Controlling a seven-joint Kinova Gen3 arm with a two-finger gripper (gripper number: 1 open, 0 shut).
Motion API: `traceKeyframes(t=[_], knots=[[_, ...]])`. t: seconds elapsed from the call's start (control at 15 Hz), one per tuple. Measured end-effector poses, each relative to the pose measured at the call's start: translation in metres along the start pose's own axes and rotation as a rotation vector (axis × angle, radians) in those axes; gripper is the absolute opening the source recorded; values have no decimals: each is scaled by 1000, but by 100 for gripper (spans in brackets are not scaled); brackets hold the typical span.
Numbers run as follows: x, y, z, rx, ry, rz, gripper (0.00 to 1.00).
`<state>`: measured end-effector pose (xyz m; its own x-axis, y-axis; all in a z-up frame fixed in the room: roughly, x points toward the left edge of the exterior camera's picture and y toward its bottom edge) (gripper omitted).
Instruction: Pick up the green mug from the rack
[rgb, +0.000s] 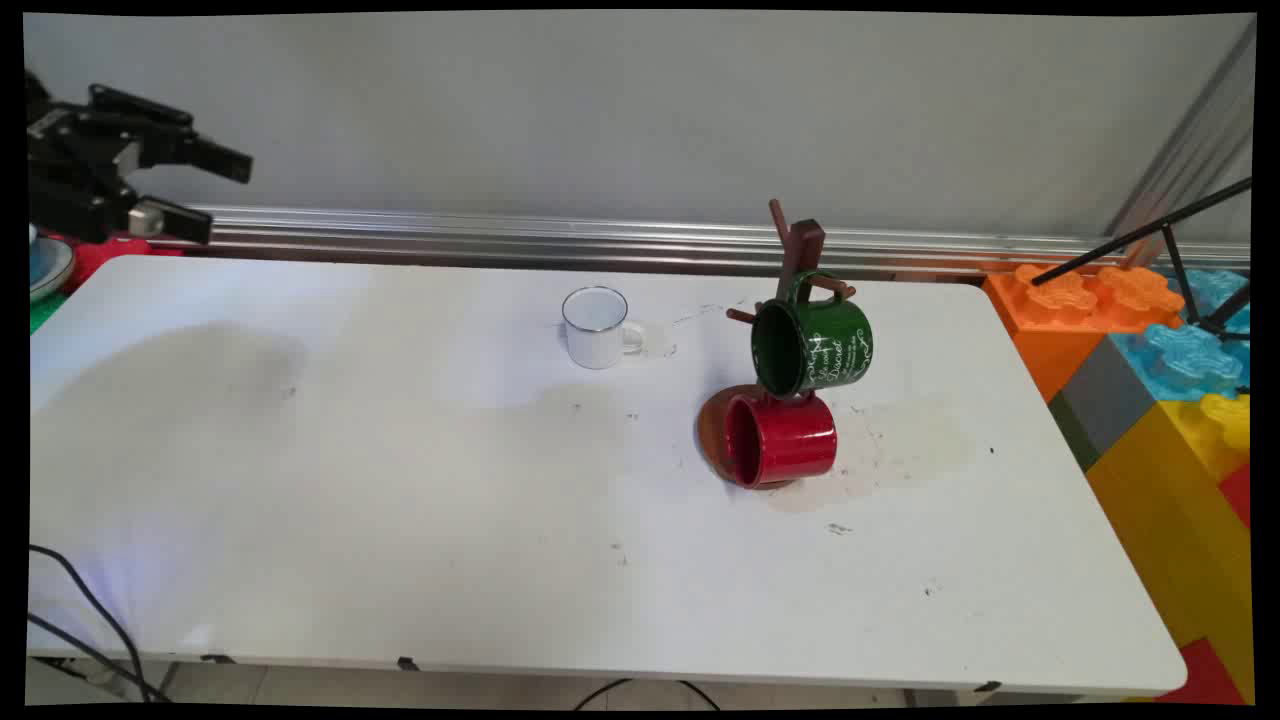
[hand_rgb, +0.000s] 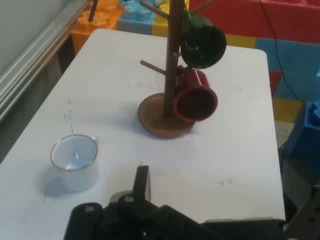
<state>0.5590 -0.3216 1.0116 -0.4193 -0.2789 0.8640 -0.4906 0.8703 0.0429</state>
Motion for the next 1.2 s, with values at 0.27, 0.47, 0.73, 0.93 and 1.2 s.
traceKeyframes(t=[0.27,0.47,0.73,0.93,1.2], knots=[[35,12,26,12,8,-33,100],[62,20,49,23,11,-56,100],[103,34,93,50,7,-99,100],[126,47,128,62,-6,-125,100],[141,63,169,68,-33,-139,100]])
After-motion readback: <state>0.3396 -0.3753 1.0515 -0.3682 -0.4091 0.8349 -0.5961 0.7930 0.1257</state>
